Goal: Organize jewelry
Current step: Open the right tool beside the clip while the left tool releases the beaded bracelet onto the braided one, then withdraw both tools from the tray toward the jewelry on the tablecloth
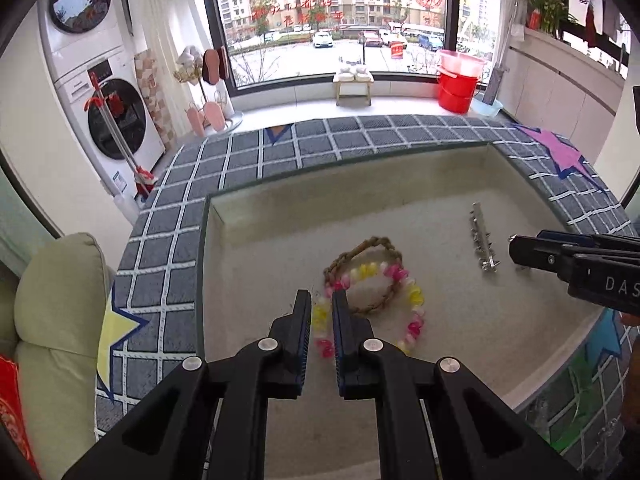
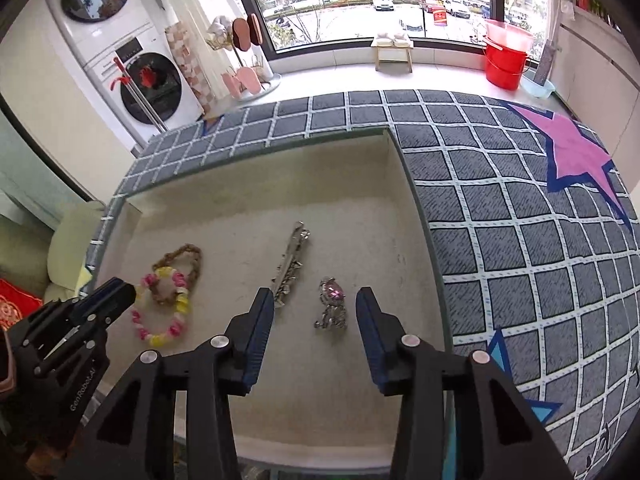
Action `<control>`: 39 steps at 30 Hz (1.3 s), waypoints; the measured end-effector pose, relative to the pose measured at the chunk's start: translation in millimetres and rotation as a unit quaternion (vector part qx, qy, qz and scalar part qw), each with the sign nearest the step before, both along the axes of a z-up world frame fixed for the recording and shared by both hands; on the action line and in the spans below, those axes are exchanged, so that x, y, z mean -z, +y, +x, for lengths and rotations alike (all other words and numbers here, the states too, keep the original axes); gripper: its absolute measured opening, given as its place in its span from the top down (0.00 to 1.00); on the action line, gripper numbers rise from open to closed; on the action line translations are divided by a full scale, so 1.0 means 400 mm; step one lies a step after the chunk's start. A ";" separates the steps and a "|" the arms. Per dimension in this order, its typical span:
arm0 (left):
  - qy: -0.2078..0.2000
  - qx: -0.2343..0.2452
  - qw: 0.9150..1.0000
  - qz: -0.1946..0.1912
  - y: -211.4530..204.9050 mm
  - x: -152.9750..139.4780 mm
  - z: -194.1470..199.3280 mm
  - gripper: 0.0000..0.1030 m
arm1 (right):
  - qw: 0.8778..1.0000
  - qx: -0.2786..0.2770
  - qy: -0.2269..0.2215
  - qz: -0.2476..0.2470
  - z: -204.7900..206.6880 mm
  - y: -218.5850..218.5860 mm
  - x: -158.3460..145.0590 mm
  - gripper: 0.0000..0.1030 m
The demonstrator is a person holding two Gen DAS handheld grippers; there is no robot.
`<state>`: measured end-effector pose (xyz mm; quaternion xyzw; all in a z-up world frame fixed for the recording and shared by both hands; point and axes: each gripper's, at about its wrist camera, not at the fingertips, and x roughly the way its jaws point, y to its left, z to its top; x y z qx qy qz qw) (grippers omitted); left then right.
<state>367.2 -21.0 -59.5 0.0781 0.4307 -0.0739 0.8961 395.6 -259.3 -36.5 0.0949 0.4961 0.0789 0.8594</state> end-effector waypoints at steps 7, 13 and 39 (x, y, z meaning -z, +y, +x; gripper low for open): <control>-0.018 -0.019 1.000 -0.004 0.013 -0.034 -0.012 0.76 | 1.000 0.011 -0.011 0.016 -0.029 -0.021 -0.042 0.55; -0.043 -0.048 0.998 -0.017 0.045 -0.072 -0.035 0.00 | 1.000 0.015 -0.015 0.020 -0.053 -0.029 -0.064 0.54; -0.006 -0.010 0.998 -0.064 0.079 -0.083 -0.329 0.00 | 0.996 0.000 -0.084 0.022 -0.281 0.004 -0.155 0.14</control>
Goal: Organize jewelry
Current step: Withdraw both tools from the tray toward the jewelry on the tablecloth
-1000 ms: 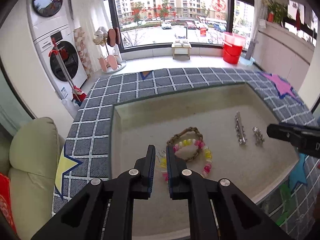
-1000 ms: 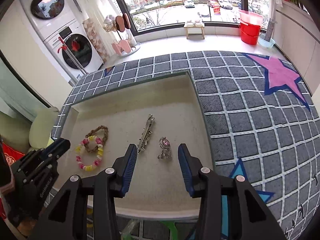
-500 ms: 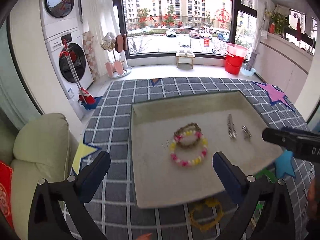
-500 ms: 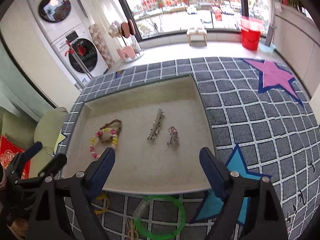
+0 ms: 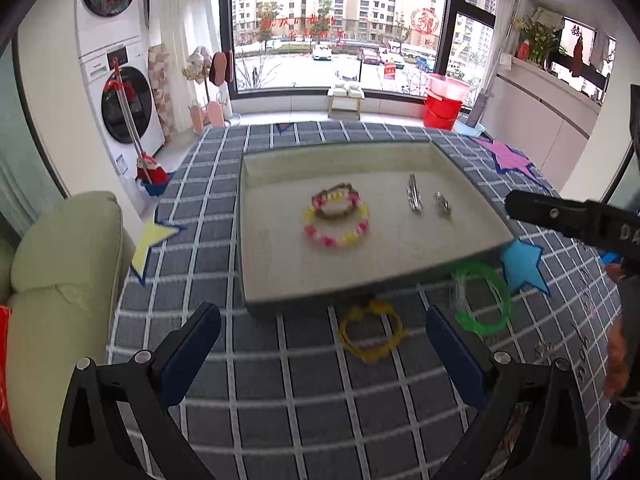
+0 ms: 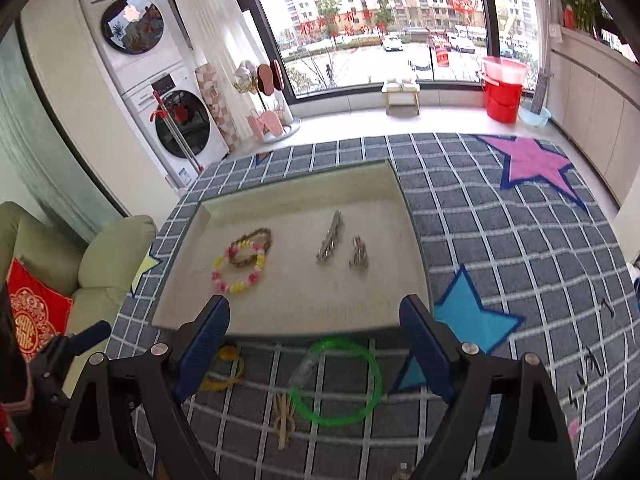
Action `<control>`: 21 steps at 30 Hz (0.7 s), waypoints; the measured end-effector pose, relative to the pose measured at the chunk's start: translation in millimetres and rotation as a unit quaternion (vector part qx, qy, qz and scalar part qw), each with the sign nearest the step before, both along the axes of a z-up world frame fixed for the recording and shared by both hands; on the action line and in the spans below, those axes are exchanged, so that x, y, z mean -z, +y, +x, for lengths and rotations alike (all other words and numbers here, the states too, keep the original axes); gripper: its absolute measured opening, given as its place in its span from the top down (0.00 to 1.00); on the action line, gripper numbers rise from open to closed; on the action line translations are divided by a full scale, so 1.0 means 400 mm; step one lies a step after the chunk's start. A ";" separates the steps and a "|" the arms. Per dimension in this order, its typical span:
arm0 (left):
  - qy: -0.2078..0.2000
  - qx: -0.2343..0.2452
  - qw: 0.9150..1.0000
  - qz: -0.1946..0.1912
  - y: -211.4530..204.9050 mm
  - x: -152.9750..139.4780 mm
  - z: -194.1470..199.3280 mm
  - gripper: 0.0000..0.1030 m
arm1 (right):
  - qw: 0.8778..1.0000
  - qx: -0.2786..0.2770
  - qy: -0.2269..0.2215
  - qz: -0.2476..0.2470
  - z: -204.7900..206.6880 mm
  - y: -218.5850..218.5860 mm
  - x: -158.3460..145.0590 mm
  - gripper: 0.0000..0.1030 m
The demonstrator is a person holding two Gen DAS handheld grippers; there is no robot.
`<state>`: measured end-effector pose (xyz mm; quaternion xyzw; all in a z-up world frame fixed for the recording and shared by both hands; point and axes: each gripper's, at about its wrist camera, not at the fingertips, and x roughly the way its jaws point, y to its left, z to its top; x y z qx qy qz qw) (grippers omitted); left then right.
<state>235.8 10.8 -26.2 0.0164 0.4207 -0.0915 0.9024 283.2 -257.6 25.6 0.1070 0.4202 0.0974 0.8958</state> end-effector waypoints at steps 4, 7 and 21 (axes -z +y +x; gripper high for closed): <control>0.018 -0.008 1.000 -0.013 0.008 0.022 -0.023 0.00 | 1.000 -0.005 0.019 -0.001 -0.040 -0.006 0.002 0.14; 0.032 -0.015 0.999 -0.019 0.013 0.041 -0.035 0.00 | 1.000 -0.009 0.030 0.003 -0.071 -0.012 0.011 0.14; 0.074 -0.037 0.996 -0.033 0.014 0.101 -0.062 0.00 | 0.996 0.017 0.088 -0.001 -0.205 -0.083 0.106 0.14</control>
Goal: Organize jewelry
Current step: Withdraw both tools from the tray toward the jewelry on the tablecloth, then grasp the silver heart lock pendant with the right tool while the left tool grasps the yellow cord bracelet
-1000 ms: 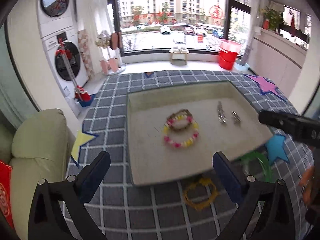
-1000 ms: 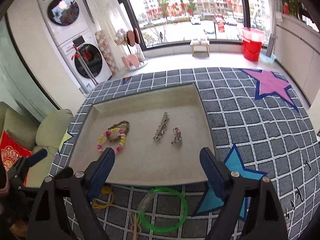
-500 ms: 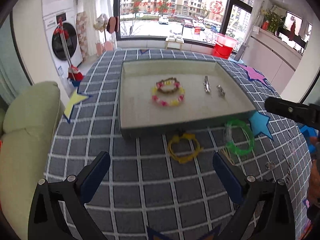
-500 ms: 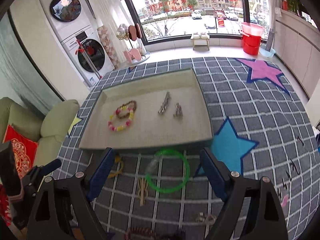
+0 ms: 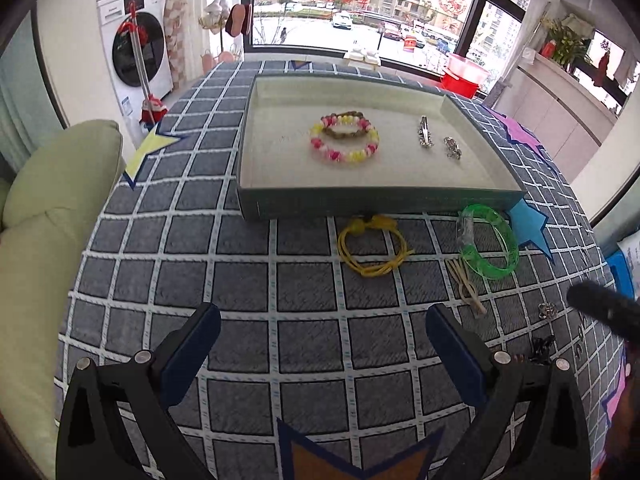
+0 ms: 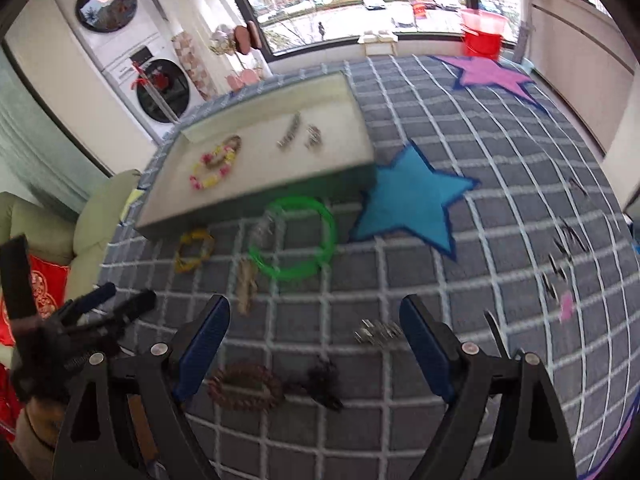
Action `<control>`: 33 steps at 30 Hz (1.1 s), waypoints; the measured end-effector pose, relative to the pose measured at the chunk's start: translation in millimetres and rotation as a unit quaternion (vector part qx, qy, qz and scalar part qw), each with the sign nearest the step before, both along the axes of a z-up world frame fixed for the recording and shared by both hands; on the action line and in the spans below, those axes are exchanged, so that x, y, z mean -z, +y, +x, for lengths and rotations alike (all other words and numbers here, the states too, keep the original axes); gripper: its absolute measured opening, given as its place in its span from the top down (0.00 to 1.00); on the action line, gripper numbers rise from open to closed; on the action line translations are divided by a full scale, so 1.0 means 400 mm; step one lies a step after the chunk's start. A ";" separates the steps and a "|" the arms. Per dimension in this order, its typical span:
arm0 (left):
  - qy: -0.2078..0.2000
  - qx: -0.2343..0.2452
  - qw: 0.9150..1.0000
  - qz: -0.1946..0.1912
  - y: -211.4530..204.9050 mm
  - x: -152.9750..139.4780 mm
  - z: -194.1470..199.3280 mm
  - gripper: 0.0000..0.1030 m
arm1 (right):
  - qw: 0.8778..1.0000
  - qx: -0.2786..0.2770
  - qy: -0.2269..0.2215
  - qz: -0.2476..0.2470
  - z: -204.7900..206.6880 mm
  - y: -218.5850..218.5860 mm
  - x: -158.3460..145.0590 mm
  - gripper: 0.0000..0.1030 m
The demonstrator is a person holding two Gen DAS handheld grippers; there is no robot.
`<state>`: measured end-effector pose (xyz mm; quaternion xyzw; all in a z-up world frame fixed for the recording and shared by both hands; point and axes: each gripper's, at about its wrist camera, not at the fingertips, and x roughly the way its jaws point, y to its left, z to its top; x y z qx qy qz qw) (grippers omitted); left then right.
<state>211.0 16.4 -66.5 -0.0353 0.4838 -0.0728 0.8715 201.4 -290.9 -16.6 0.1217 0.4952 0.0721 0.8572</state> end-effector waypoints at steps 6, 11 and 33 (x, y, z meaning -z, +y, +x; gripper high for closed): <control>0.015 -0.013 1.000 -0.007 0.003 0.016 0.006 0.00 | 1.000 0.021 0.015 -0.017 -0.049 -0.047 0.031 0.14; 0.024 -0.026 0.999 -0.013 0.008 0.025 0.018 0.00 | 0.998 0.053 0.022 -0.022 -0.063 -0.090 0.049 0.14; 0.016 -0.014 1.000 -0.005 -0.053 0.035 0.090 0.02 | 0.996 -0.007 0.006 -0.092 -0.047 -0.040 0.091 0.25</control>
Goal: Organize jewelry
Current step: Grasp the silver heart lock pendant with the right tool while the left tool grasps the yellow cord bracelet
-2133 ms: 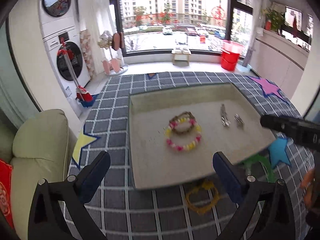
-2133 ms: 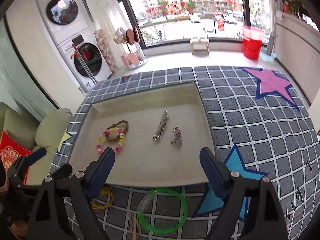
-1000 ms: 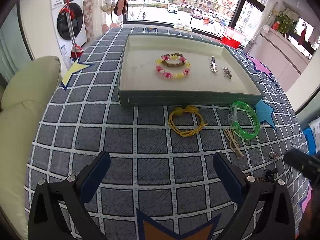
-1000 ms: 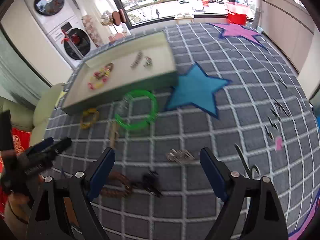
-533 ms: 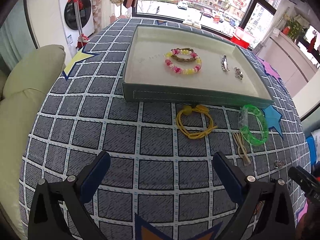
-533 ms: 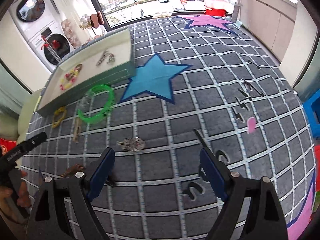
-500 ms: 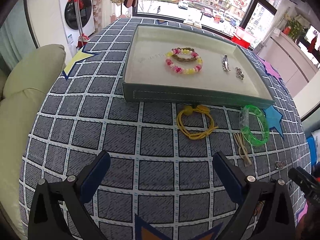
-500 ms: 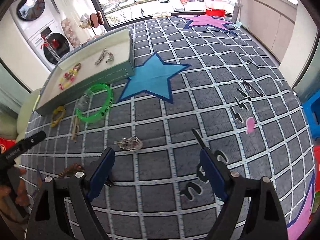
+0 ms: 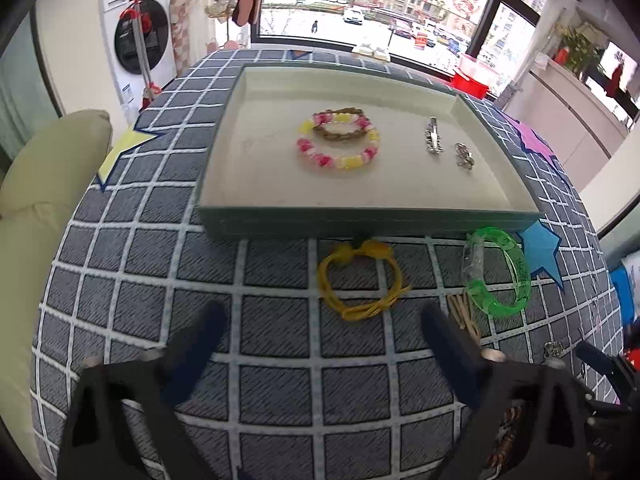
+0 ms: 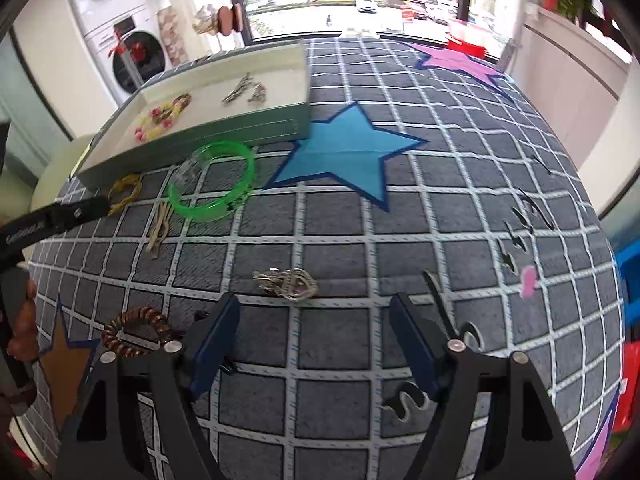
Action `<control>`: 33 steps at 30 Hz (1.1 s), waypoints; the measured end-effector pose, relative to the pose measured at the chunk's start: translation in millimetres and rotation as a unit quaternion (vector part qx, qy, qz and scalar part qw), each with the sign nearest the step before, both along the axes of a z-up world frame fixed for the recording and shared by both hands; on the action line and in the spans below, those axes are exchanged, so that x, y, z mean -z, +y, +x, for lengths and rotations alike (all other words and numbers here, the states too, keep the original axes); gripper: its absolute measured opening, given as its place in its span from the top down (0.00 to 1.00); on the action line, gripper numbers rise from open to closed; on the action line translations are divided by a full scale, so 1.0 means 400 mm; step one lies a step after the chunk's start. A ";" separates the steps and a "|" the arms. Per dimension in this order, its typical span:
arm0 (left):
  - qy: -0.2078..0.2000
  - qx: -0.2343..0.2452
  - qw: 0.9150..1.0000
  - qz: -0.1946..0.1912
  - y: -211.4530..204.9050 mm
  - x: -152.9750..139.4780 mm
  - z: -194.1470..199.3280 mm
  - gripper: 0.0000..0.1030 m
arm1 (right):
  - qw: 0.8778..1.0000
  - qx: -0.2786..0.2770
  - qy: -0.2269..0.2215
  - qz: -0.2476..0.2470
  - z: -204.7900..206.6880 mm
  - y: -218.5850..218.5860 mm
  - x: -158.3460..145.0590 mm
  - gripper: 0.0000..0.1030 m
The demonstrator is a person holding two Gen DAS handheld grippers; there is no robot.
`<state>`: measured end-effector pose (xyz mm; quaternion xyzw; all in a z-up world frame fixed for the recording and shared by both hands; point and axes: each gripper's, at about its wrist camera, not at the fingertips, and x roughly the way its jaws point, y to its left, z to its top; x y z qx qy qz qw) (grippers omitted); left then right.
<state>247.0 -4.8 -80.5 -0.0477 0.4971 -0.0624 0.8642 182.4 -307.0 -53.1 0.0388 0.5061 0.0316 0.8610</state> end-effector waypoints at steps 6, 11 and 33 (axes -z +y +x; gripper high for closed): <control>0.006 0.007 1.000 0.008 -0.029 0.019 0.017 0.03 | 1.000 -0.023 -0.005 -0.013 0.025 0.031 0.006 0.32; -0.004 0.021 0.999 0.028 -0.055 0.022 0.023 0.06 | 0.998 -0.039 -0.010 -0.040 0.027 0.058 0.011 0.40; -0.024 0.049 0.999 0.001 -0.047 0.004 -0.006 0.80 | 0.999 -0.028 -0.016 -0.025 -0.003 0.049 -0.001 0.80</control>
